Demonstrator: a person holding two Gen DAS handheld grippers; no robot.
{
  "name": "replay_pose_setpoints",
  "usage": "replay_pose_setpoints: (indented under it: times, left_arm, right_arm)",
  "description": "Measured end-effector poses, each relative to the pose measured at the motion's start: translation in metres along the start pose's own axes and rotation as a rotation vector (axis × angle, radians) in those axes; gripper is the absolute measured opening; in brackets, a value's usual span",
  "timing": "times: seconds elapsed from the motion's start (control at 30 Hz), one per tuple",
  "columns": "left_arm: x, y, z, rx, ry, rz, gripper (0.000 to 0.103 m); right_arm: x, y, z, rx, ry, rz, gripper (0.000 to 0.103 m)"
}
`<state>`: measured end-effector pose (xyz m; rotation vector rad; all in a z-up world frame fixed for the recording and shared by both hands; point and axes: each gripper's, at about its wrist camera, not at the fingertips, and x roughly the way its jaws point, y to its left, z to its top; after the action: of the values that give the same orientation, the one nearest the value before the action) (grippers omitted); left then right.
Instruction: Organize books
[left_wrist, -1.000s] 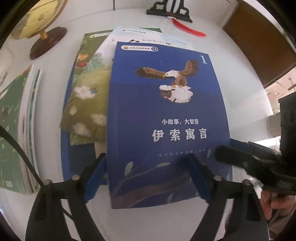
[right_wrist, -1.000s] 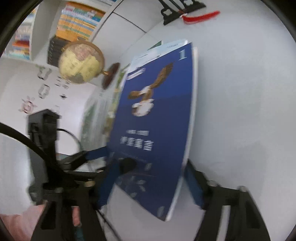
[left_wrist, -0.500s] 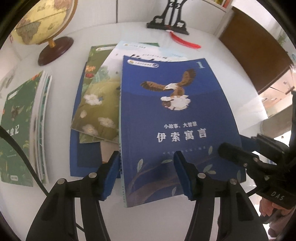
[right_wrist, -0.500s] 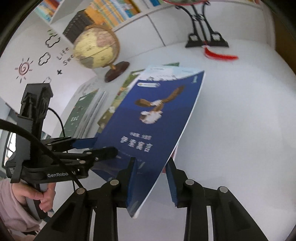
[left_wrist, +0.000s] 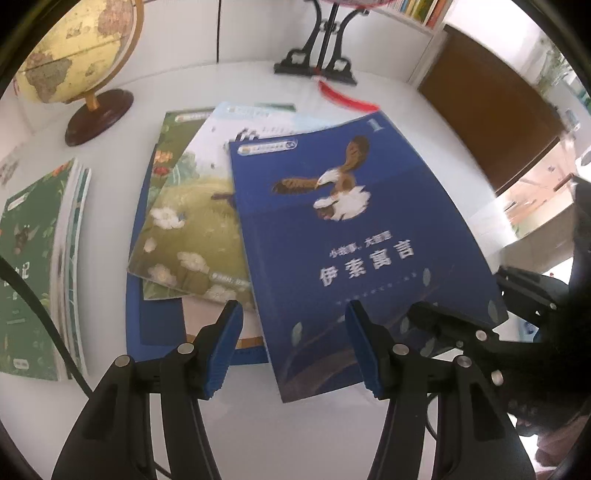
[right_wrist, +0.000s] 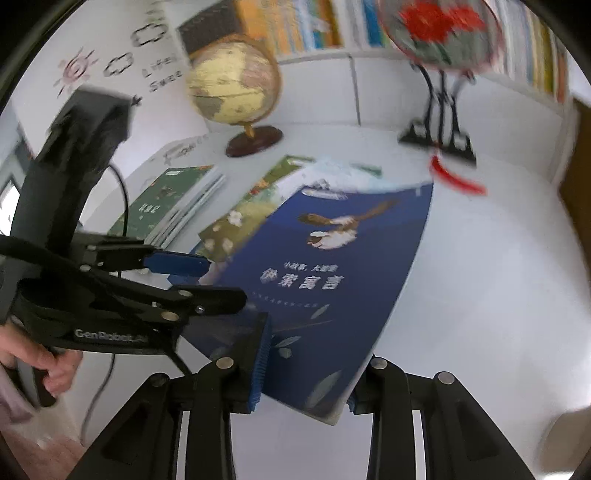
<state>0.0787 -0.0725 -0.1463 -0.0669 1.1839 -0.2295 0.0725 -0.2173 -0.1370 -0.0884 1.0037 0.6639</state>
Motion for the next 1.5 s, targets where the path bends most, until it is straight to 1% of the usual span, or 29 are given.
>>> replay_pose_setpoints:
  times: [0.07,0.13,0.17,0.2,0.27,0.3,0.33,0.4,0.47,0.5,0.53,0.6,0.67,0.73,0.77,0.8,0.83,0.87,0.93,0.97,1.03,1.1,1.13,1.23,1.33,1.37,1.43,1.5]
  left_arm:
    - [0.011,0.002,-0.001,0.011,0.040,0.027,0.054]
    - [0.017,0.005,-0.002,0.001,0.065,0.042,0.054]
    - [0.018,0.006,-0.003,-0.011,0.073,0.033,0.054]
    - [0.020,0.009,-0.003,-0.035,0.083,0.010,0.056]
    - [0.025,0.011,-0.004,-0.065,0.115,-0.026,0.056]
    - [0.027,0.010,-0.005,-0.070,0.120,-0.030,0.059]
    - [0.026,0.009,-0.004,-0.066,0.113,-0.032,0.060]
    - [0.028,0.006,-0.002,-0.070,0.118,-0.036,0.064]
    - [0.030,0.005,0.002,-0.091,0.115,-0.055,0.066]
    - [0.031,0.004,0.005,-0.113,0.110,-0.076,0.066]
    - [0.032,0.003,0.006,-0.129,0.112,-0.086,0.071]
    - [0.034,0.001,0.008,-0.160,0.111,-0.080,0.073]
    - [0.030,-0.001,0.005,-0.157,0.092,-0.067,0.071]
    - [0.020,-0.002,-0.001,-0.118,0.050,-0.021,0.056]
    - [0.018,-0.002,-0.002,-0.105,0.043,-0.005,0.053]
    - [0.012,-0.001,-0.006,-0.090,0.035,0.008,0.045]
    - [0.009,0.000,-0.009,-0.086,0.032,0.006,0.041]
    - [0.006,0.002,-0.011,-0.083,0.033,0.001,0.040]
    - [0.003,0.005,-0.020,-0.077,0.046,-0.001,0.038]
    - [0.004,0.006,-0.025,-0.075,0.056,0.003,0.038]
    - [0.010,0.011,-0.035,-0.085,0.080,0.012,0.038]
    - [0.014,0.018,-0.039,-0.123,0.090,0.004,0.038]
    - [0.013,0.022,-0.040,-0.139,0.088,0.006,0.038]
    - [0.008,0.035,-0.041,-0.174,0.067,0.029,0.038]
    - [0.011,0.044,-0.037,-0.201,0.078,0.033,0.039]
    - [0.013,0.045,-0.036,-0.200,0.083,0.035,0.039]
    - [0.014,0.042,-0.037,-0.180,0.077,0.049,0.039]
    - [0.013,0.038,-0.036,-0.166,0.071,0.064,0.039]
  right_arm:
    - [0.012,-0.013,-0.006,0.072,0.084,-0.005,0.032]
    - [0.021,-0.030,-0.014,0.161,0.125,0.007,0.037]
    - [0.023,-0.041,-0.019,0.223,0.138,0.015,0.043]
    - [0.024,-0.051,-0.022,0.280,0.145,0.021,0.046]
    - [0.025,-0.067,-0.024,0.358,0.144,0.031,0.047]
    - [0.025,-0.075,-0.024,0.391,0.129,0.054,0.050]
    - [0.025,-0.081,-0.023,0.413,0.119,0.065,0.051]
    - [0.027,-0.088,-0.016,0.411,0.113,0.061,0.052]
    - [0.031,-0.090,-0.010,0.393,0.120,0.087,0.052]
    - [0.034,-0.089,-0.008,0.379,0.122,0.101,0.054]
    - [0.036,-0.087,-0.006,0.353,0.121,0.105,0.056]
    - [0.039,-0.078,-0.003,0.283,0.118,0.095,0.056]
    - [0.039,-0.068,-0.003,0.211,0.114,0.058,0.055]
    - [0.037,-0.063,-0.005,0.173,0.114,0.042,0.052]
    - [0.035,-0.064,-0.007,0.177,0.102,0.050,0.049]
    - [0.027,-0.066,-0.009,0.194,0.067,0.083,0.045]
    - [0.021,-0.069,-0.010,0.212,0.037,0.117,0.044]
    - [0.012,-0.072,-0.011,0.237,0.001,0.167,0.042]
    - [0.003,-0.074,-0.014,0.264,-0.026,0.232,0.039]
    - [0.004,-0.073,-0.015,0.262,-0.013,0.230,0.037]
    - [0.014,-0.069,-0.020,0.248,0.038,0.204,0.037]
    - [0.026,-0.070,-0.028,0.269,0.080,0.186,0.038]
    - [0.031,-0.070,-0.030,0.288,0.096,0.192,0.038]
    - [0.035,-0.068,-0.030,0.338,0.097,0.234,0.038]
    - [0.041,-0.062,-0.026,0.333,0.106,0.266,0.040]
    - [0.042,-0.061,-0.025,0.331,0.104,0.277,0.043]
    - [0.047,-0.061,-0.024,0.331,0.110,0.316,0.043]
    - [0.047,-0.067,-0.028,0.380,0.088,0.347,0.045]
